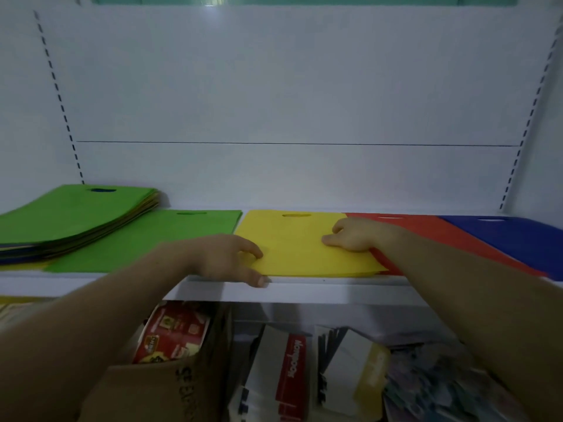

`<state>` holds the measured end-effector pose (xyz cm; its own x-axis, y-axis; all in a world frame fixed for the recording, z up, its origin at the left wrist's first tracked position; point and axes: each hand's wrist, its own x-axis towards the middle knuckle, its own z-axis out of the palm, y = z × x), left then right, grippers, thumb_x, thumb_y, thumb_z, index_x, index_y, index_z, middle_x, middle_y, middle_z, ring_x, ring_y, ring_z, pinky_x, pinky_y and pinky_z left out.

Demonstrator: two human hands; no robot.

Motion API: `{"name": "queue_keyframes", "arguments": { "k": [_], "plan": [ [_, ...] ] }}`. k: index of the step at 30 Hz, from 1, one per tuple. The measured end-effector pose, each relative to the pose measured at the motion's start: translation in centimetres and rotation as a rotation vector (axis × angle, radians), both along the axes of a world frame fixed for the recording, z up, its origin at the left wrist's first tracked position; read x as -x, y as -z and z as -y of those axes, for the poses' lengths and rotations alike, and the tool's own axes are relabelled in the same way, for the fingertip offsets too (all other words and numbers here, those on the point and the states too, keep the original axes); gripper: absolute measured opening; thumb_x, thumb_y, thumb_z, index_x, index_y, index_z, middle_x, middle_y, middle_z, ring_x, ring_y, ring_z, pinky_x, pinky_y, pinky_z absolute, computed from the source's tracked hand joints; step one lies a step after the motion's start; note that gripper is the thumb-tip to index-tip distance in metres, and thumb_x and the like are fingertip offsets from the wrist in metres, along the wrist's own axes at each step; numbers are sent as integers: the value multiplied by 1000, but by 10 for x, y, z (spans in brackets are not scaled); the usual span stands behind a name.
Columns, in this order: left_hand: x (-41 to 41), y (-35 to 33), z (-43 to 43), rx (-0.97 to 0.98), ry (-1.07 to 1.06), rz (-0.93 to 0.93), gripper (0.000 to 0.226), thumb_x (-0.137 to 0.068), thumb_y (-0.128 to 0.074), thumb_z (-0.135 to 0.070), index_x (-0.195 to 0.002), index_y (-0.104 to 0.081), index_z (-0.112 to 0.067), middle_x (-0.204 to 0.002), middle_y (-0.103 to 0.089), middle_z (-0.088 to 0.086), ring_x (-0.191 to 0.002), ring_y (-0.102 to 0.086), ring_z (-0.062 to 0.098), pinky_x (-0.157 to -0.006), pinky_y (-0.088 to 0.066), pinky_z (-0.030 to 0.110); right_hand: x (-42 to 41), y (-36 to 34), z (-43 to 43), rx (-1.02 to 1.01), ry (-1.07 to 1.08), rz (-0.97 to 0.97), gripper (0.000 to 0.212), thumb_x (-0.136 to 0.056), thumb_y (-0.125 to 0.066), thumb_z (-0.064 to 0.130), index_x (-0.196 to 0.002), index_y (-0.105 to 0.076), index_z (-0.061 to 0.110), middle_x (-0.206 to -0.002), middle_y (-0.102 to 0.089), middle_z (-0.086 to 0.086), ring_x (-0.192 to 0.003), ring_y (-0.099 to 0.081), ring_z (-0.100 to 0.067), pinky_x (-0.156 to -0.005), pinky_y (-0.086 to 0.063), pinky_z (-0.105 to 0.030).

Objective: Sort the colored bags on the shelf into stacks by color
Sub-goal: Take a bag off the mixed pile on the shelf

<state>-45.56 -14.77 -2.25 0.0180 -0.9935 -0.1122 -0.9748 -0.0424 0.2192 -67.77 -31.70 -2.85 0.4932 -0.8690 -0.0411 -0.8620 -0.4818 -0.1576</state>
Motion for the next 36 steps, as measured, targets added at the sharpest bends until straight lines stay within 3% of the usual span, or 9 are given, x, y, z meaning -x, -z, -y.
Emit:
{"name": "queue_keyframes", "arguments": {
  "k": [4, 12, 23, 36],
  "plan": [
    [-1, 4, -2, 58, -17, -15, 71, -73, -68, -58, -135, -45, -31, -142, -43, 0, -124, -45, 19, -101, -37, 32, -4, -2, -2, -16, -12, 4, 68, -94, -39, 59, -143, -40, 11, -150, -37, -8, -135, -38, -25, -106, -32, -34],
    [-5, 11, -2, 81, -25, 27, 73, -77, -59, -64, -140, -41, -29, -150, -34, -1, -134, -35, 21, -109, -31, 36, -7, 1, -2, -15, -1, -27, 65, -97, -38, 55, -145, -37, 11, -151, -35, -9, -136, -36, -26, -106, -31, -34],
    [-2, 1, -7, 86, -87, -6, 75, -78, -62, -60, -141, -38, -28, -150, -34, -1, -134, -36, 20, -109, -31, 34, -14, -8, 4, 49, -28, -40, 68, -96, -38, 55, -145, -36, 9, -152, -33, -10, -137, -34, -26, -108, -30, -33],
    [-105, -19, -97, 248, -290, 20, 69, -84, -59, -53, -143, -36, -27, -151, -32, -1, -136, -33, 19, -108, -28, 32, -159, -52, -64, 163, -249, 142, 68, -96, -41, 54, -147, -32, 10, -154, -30, -8, -138, -32, -26, -105, -31, -33]
  ]
}}
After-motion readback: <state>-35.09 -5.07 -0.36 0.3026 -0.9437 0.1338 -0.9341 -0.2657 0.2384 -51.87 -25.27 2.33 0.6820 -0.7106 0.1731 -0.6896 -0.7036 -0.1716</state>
